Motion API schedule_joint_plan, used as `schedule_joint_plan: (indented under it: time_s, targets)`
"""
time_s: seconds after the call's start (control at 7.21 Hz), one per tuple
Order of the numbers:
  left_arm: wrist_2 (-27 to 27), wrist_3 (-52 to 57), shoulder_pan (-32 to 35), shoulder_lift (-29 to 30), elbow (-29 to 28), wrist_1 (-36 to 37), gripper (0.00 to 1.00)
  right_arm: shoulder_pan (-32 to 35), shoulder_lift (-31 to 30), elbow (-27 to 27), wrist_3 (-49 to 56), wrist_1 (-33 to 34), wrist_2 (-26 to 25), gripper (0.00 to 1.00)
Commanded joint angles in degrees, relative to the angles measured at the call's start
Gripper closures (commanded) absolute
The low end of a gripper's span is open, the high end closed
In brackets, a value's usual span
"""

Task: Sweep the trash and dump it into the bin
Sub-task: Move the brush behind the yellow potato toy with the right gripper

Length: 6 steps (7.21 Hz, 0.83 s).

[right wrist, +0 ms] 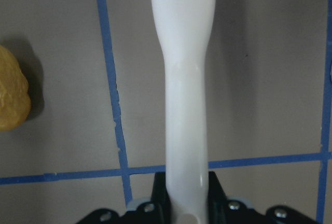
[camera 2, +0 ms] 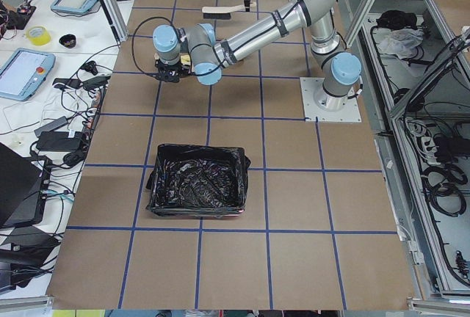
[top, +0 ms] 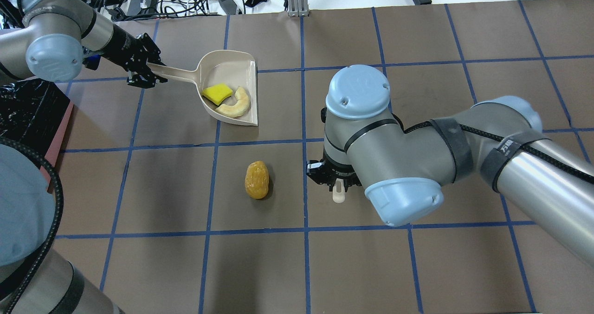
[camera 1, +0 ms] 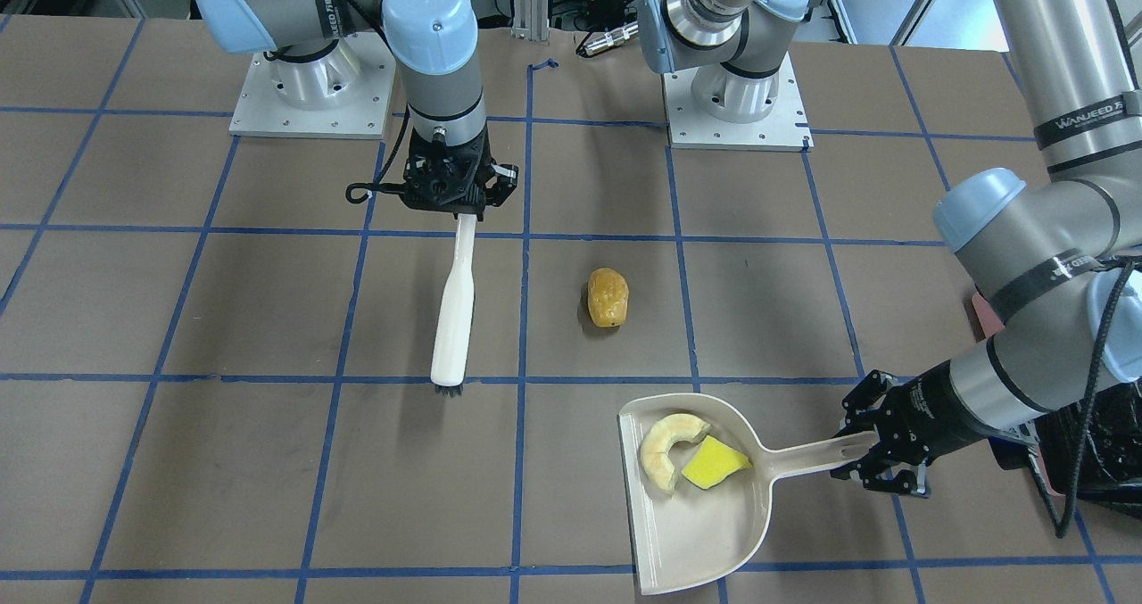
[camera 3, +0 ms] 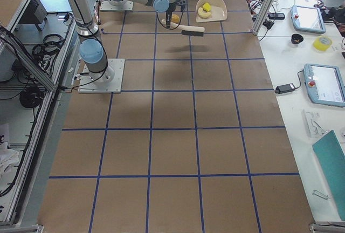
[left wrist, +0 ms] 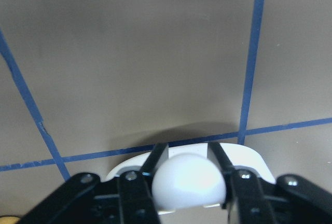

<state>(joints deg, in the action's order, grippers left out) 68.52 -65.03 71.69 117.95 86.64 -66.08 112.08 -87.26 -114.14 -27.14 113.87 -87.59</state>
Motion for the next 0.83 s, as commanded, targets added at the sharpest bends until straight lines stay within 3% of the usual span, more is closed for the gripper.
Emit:
schedule_joint_plan:
  time_s: [0.0,0.28,0.42,0.69]
  targets:
    - [0.12,5.08,-1.98,0.18,0.81,-0.8,1.0,1.38,0.25,-0.56,-1.77,0.3,0.57,0.82]
    - [0.91,5.45,-2.08,2.02,2.55,0.77,1.0,2.08,0.52,-0.47,-5.96,0.39,0.4,0.82]
    - [4.83,4.92,-1.99,2.29,5.0,5.56,1.0,4.35,0.6,-0.65,-6.34,-0.13,-0.21,0.82]
    - [6.19,4.92,-1.81,1.07,6.26,8.69,1.0,9.27,0.51,-0.39,-12.55,-0.14,0.05,0.82]
